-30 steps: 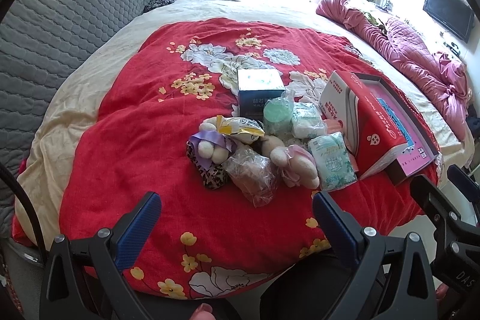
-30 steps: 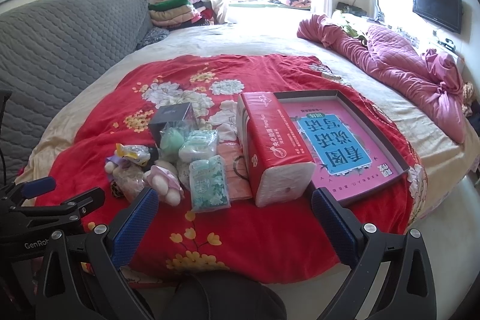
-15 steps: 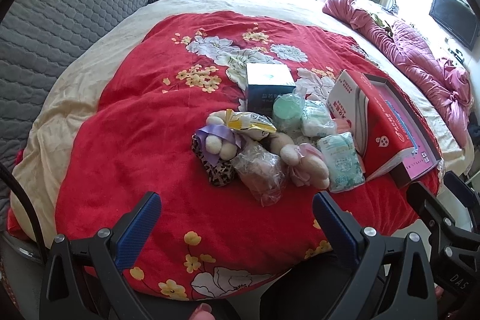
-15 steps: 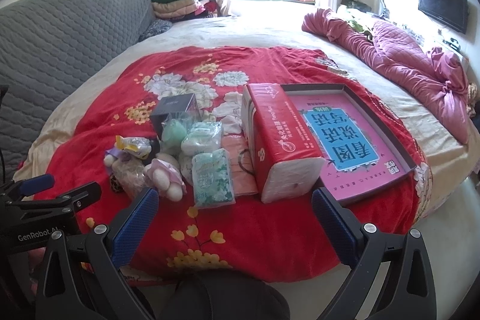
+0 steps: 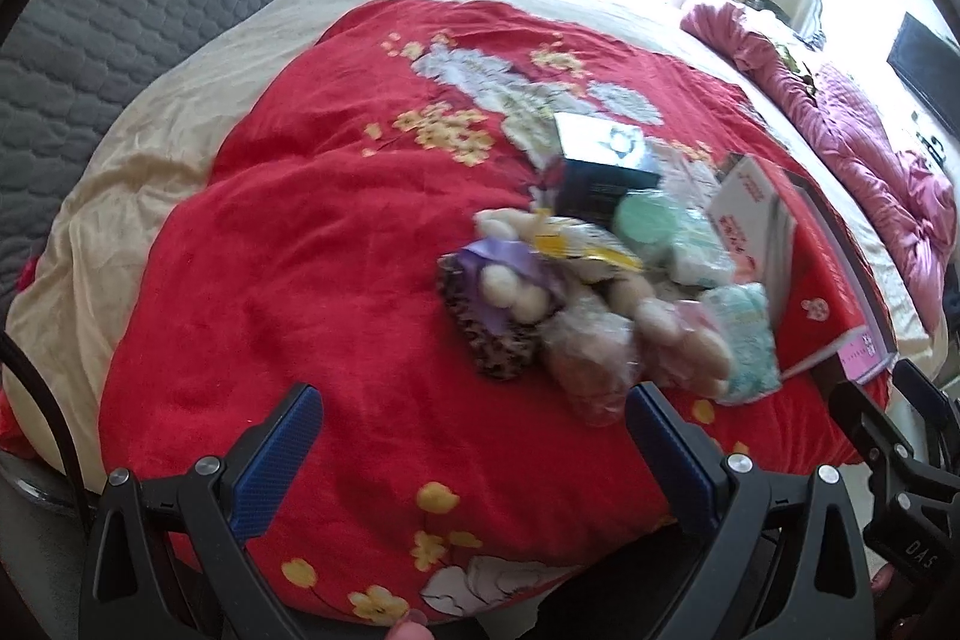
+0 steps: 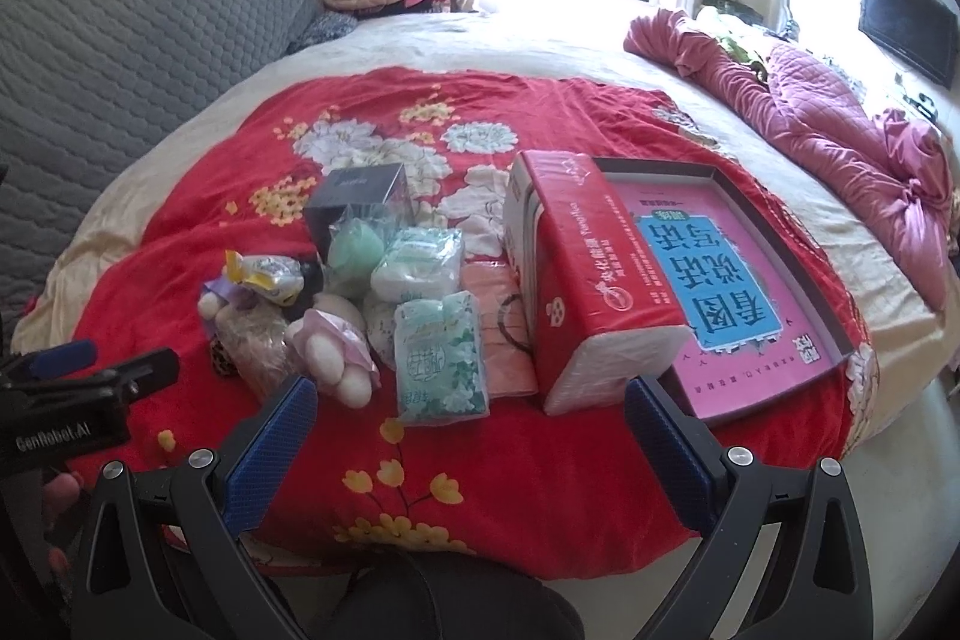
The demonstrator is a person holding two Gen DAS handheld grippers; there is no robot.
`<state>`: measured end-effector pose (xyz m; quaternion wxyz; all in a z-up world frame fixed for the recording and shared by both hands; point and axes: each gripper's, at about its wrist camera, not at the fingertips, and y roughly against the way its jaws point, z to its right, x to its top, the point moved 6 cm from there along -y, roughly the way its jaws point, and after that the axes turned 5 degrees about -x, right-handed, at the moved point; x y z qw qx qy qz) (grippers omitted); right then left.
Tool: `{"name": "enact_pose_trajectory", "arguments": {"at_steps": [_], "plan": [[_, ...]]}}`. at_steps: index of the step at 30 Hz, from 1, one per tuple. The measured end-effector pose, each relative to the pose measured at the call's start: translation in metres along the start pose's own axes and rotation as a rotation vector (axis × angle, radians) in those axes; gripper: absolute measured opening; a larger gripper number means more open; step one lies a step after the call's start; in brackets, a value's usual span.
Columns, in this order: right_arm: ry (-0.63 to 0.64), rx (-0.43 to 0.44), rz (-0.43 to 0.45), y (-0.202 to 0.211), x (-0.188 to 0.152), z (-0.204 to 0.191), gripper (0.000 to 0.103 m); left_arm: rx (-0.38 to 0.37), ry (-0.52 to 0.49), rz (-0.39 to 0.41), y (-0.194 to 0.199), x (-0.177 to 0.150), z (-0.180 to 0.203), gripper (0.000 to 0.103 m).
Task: Organize soft objects
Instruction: 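Grasp the leopard-print scrunchie with the left tool while the right tool grasps the green-white packet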
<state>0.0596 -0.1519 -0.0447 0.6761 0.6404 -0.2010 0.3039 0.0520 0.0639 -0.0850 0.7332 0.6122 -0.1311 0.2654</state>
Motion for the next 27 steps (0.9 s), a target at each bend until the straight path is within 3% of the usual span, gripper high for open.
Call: {"name": "enact_pose_trajectory", "arguments": {"at_steps": [7,14,17,22,27], "plan": [[0.097,-0.051,-0.067,-0.029,0.005,-0.005,0.102,-0.009,0.052,-0.05,-0.021,0.004,-0.029,0.101],[0.145,-0.1,-0.086,-0.045,0.006,0.003,0.102,-0.045,0.059,-0.072,-0.042,0.02,-0.032,0.101],[0.143,-0.114,-0.084,-0.046,0.008,0.008,0.102,-0.058,0.034,-0.05,-0.046,0.032,-0.03,0.095],[0.148,-0.118,-0.073,-0.046,0.011,0.008,0.102,-0.08,0.023,-0.087,-0.058,0.032,-0.035,0.085],[0.16,-0.136,-0.083,-0.051,0.01,0.009,0.102,-0.172,0.066,-0.151,-0.071,0.016,-0.04,0.076]]}}
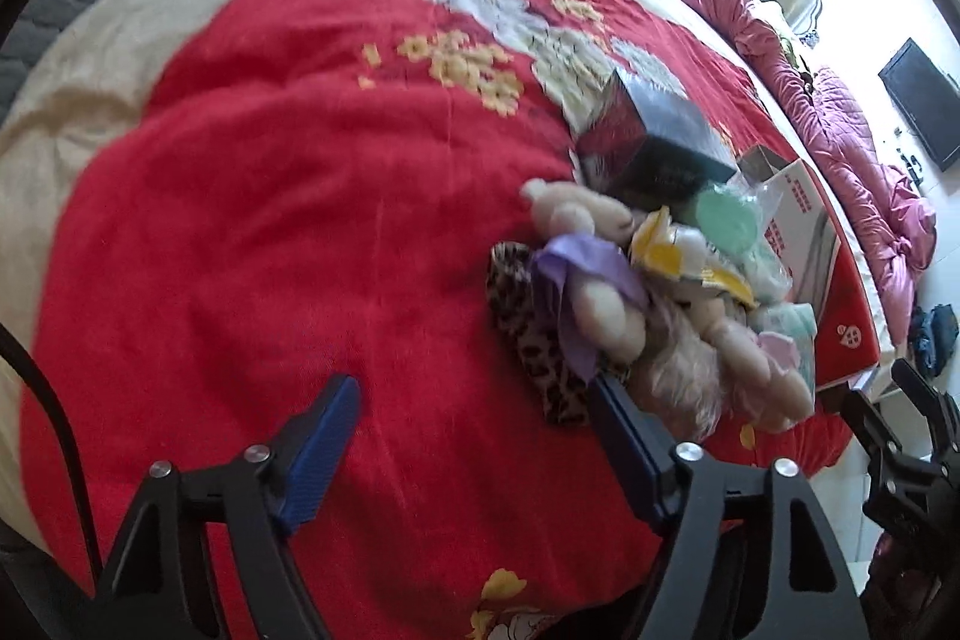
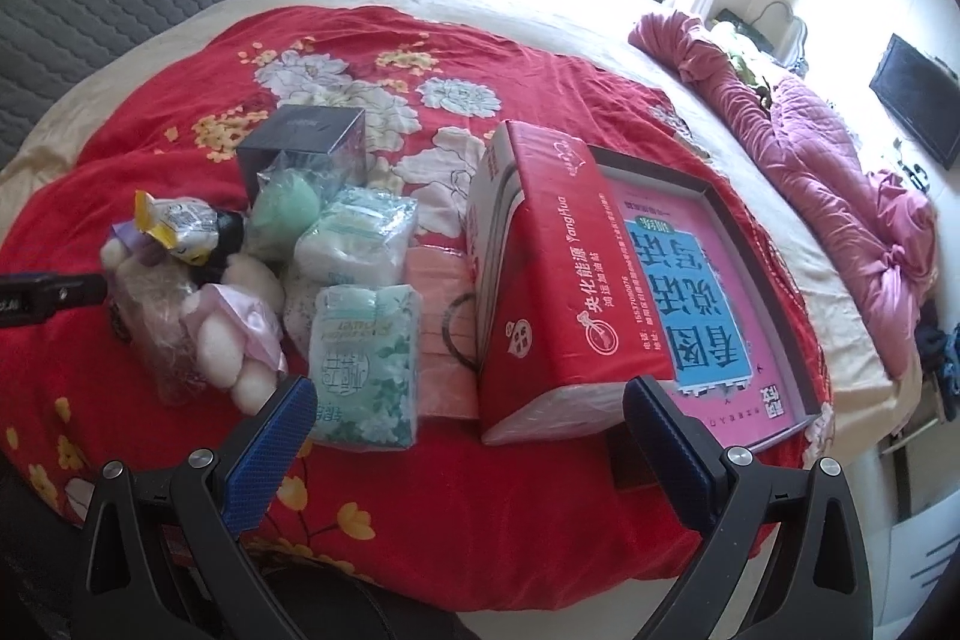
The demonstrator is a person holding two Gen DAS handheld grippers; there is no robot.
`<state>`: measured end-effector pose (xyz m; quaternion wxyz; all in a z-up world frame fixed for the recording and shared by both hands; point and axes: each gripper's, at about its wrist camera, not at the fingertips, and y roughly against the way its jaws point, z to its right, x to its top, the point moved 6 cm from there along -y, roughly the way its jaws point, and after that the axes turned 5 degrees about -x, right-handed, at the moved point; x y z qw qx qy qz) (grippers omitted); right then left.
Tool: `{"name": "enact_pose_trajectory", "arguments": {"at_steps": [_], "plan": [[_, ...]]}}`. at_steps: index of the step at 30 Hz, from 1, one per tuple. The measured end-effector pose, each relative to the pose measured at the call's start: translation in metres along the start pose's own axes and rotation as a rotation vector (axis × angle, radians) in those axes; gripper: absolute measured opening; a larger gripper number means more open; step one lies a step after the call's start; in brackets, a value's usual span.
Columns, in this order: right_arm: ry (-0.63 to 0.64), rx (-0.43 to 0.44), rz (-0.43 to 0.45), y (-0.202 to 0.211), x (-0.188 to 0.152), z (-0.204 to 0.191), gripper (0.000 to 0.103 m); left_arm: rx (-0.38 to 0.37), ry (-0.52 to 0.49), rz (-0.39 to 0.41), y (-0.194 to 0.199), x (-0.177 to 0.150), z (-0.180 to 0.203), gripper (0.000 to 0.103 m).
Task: Organize soft objects
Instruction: 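Grasp the leopard-print scrunchie with the left tool while the right tool grasps the green-white packet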
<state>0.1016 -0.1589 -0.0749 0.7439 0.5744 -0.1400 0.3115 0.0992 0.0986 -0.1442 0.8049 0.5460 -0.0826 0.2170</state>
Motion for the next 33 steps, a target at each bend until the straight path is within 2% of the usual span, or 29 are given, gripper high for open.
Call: {"name": "enact_pose_trajectory", "arguments": {"at_steps": [3,7,9,15,19,22,26,29,32,33], "plan": [[-0.002,-0.004,-0.011,-0.004,-0.001,-0.001,0.102,-0.01,-0.007,-0.009,-0.006,0.001,0.003,0.065],[0.008,-0.008,-0.015,-0.006,0.0,-0.003,0.102,-0.038,-0.018,-0.022,-0.012,0.0,0.01,0.06],[0.011,-0.005,-0.013,-0.007,0.001,-0.004,0.102,-0.061,-0.02,-0.028,-0.014,-0.001,0.014,0.055],[0.08,-0.006,-0.004,-0.009,0.005,-0.02,0.101,-0.076,-0.046,-0.055,-0.03,0.001,0.023,0.049],[0.13,-0.019,-0.018,-0.016,0.005,-0.026,0.101,-0.079,-0.072,-0.056,-0.037,0.0,0.027,0.049],[0.192,-0.06,-0.013,-0.022,0.006,-0.033,0.101,-0.056,-0.102,-0.059,-0.043,0.003,0.03,0.046],[0.276,-0.109,-0.01,-0.031,0.006,-0.043,0.099,-0.063,-0.111,-0.053,-0.045,0.007,0.031,0.03],[0.337,-0.131,-0.012,-0.037,0.004,-0.052,0.098,-0.079,-0.11,-0.051,-0.047,0.008,0.028,0.024],[0.356,-0.109,-0.025,-0.043,0.002,-0.061,0.096,-0.091,-0.117,-0.046,-0.048,0.008,0.028,0.019],[0.37,-0.117,-0.03,-0.047,0.0,-0.063,0.091,-0.099,-0.114,-0.044,-0.048,0.008,0.027,0.016]]}}
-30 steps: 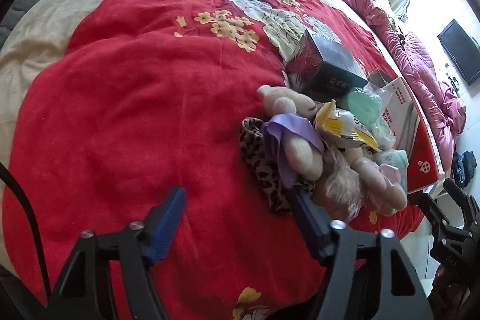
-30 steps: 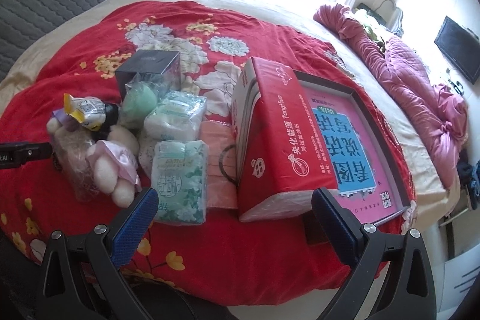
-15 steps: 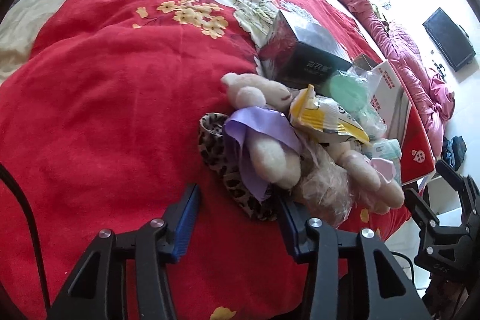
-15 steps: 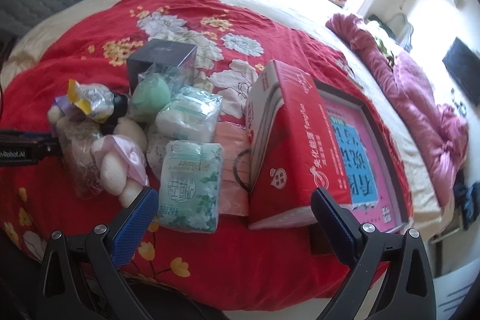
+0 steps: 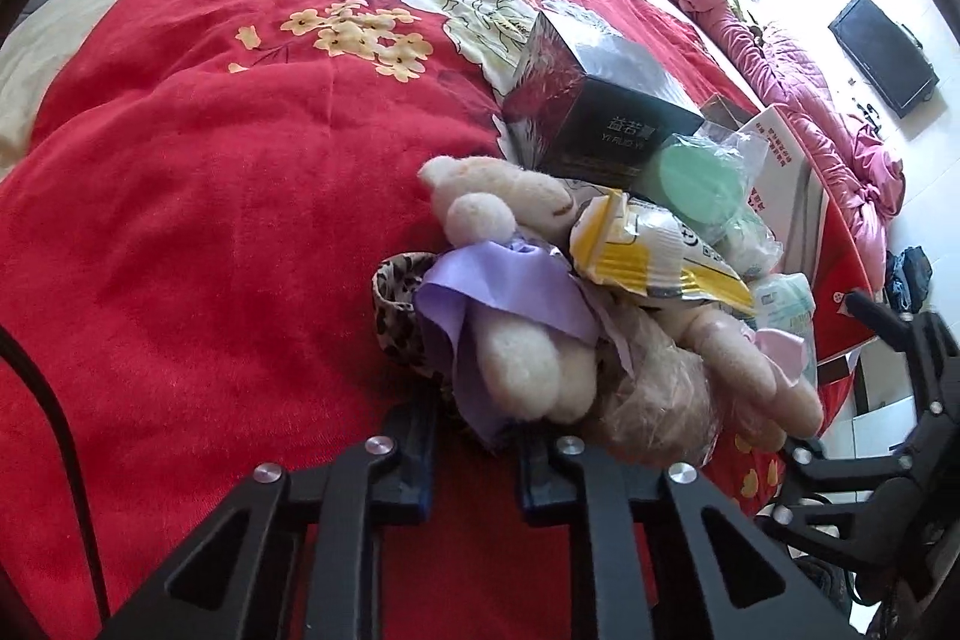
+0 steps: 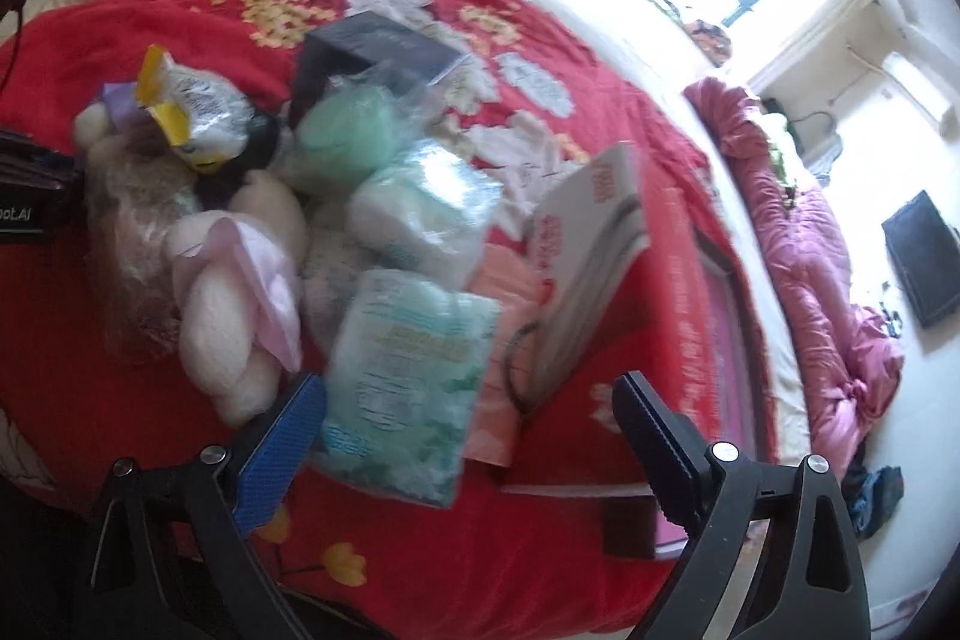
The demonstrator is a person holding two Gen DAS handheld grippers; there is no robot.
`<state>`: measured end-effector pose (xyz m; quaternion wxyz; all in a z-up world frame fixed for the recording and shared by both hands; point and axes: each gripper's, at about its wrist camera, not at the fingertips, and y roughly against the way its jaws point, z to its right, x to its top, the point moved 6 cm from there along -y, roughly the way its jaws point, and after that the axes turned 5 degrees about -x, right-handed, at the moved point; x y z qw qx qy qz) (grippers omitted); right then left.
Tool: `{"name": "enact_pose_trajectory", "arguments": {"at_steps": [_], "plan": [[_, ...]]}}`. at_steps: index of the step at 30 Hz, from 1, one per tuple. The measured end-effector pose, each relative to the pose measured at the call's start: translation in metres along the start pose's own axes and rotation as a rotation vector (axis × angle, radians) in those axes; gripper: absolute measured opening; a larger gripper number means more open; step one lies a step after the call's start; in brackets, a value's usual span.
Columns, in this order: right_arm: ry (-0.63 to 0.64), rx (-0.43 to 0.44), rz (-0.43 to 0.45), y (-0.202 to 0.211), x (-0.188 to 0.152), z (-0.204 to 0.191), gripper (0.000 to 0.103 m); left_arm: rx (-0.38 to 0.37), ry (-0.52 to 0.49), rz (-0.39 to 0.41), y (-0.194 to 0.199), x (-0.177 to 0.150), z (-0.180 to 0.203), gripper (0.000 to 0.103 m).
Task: Organize soft objects
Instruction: 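Grasp the leopard-print scrunchie with the left tool while the right tool grasps the green-white packet, then carry the scrunchie with the left tool while the right tool carries the packet toward the tray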
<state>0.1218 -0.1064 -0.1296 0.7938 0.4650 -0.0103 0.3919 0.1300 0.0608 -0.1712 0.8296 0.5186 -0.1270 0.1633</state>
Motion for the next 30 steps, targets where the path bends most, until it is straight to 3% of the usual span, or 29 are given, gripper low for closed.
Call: {"name": "enact_pose_trajectory", "arguments": {"at_steps": [1,2,3,16,30], "plan": [[0.011,0.001,-0.003,-0.004,-0.002,-0.002,0.087,-0.007,0.003,0.003,0.0,0.001,-0.002,0.014],[0.013,0.012,-0.007,-0.006,-0.003,-0.004,0.072,-0.009,0.001,0.006,0.0,0.002,-0.003,0.012],[-0.001,0.049,-0.018,-0.009,-0.004,-0.006,0.051,-0.018,0.002,0.009,0.0,0.003,-0.004,0.01],[-0.247,0.184,0.062,0.018,-0.006,0.03,0.048,-0.034,0.018,0.076,0.033,-0.006,-0.006,0.006],[-0.286,0.225,0.12,0.045,-0.005,0.03,0.048,0.026,0.076,0.123,0.075,-0.02,-0.015,0.006]]}}
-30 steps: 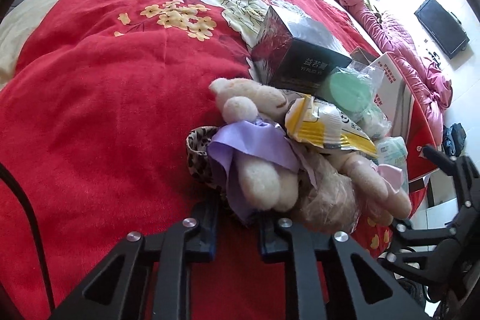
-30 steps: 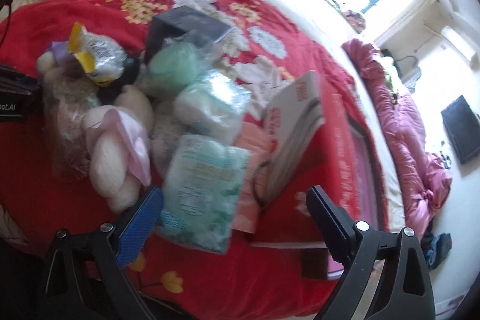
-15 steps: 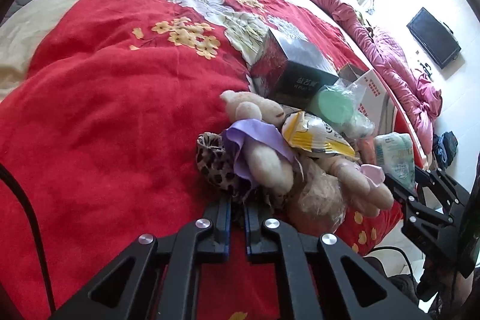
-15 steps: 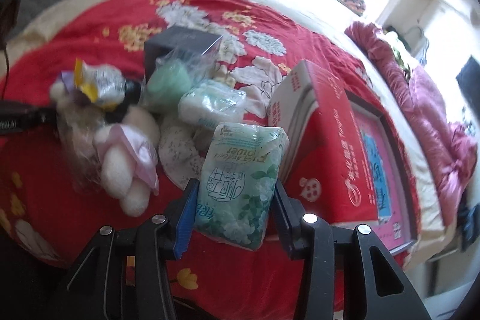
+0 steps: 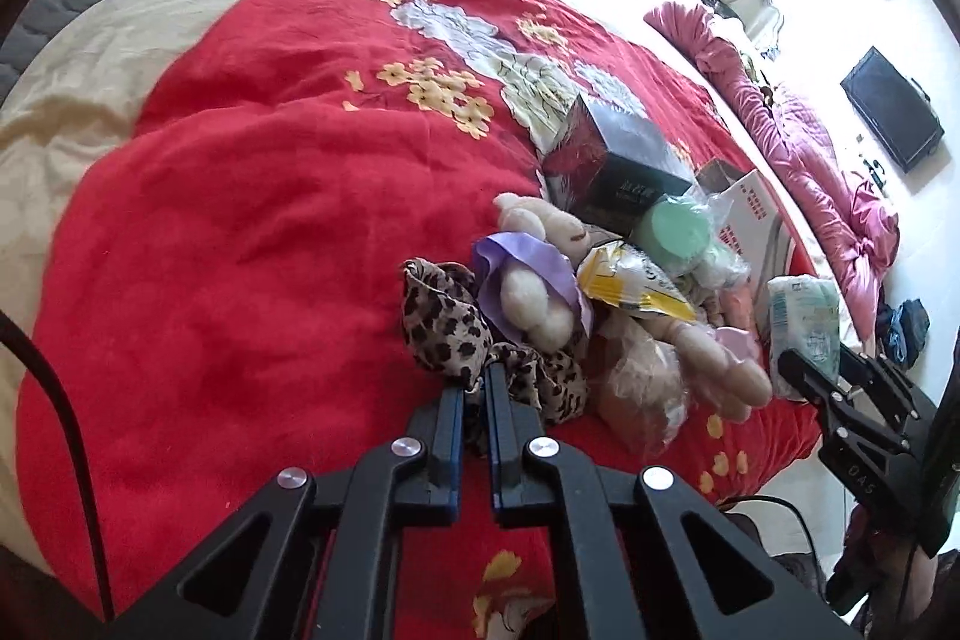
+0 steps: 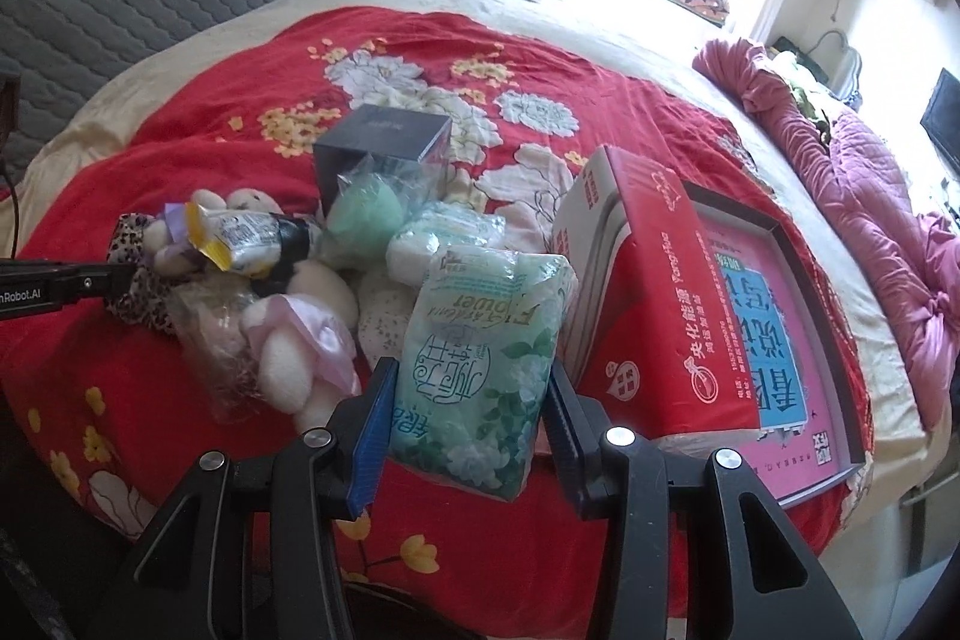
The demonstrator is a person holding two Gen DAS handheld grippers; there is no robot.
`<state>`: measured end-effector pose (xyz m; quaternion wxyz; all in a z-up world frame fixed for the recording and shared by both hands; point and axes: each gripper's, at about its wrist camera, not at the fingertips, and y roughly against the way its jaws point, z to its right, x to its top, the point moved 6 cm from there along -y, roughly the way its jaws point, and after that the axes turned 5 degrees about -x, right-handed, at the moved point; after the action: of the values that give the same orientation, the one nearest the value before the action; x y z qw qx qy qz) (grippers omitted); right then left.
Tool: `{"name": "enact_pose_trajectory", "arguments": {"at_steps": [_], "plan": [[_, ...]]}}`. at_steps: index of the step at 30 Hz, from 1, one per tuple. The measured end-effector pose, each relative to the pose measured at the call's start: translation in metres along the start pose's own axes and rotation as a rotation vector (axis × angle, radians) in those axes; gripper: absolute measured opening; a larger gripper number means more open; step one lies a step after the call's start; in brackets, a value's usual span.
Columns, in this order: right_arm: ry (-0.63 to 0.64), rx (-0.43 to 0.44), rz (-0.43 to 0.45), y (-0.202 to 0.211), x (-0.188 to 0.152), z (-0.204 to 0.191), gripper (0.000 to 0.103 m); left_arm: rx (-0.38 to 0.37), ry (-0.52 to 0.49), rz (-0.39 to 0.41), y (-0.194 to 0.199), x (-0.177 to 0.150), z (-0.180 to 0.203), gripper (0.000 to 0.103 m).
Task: Organize soft objects
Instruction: 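Carry the scrunchie with the left tool while the right tool carries the packet toward the tray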
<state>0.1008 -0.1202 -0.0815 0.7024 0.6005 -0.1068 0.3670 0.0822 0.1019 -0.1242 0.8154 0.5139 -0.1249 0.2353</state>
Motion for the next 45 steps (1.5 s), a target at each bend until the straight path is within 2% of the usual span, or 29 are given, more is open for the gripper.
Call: {"name": "enact_pose_trajectory", "arguments": {"at_steps": [4,8,17,27,36,42,45], "plan": [[-0.013,0.013,0.02,0.009,0.001,0.001,0.048,0.04,-0.024,0.048,0.02,0.002,0.009,0.006],[-0.023,0.018,0.03,0.016,0.002,0.003,0.048,0.047,-0.05,0.088,0.038,0.004,0.02,0.006],[-0.046,0.03,0.067,0.034,0.003,0.008,0.048,0.042,-0.116,0.125,0.059,0.003,0.051,0.006],[-0.086,0.034,0.112,0.054,0.003,0.021,0.048,0.019,-0.151,0.14,0.065,0.009,0.087,0.006],[-0.139,0.034,0.145,0.065,0.005,0.041,0.048,0.007,-0.261,0.15,0.06,0.018,0.143,0.006],[-0.18,0.025,0.174,0.074,0.005,0.06,0.048,-0.042,-0.303,0.142,0.052,0.021,0.18,0.006],[-0.186,0.008,0.184,0.077,0.005,0.068,0.048,-0.044,-0.338,0.137,0.045,0.021,0.198,0.006]]}}
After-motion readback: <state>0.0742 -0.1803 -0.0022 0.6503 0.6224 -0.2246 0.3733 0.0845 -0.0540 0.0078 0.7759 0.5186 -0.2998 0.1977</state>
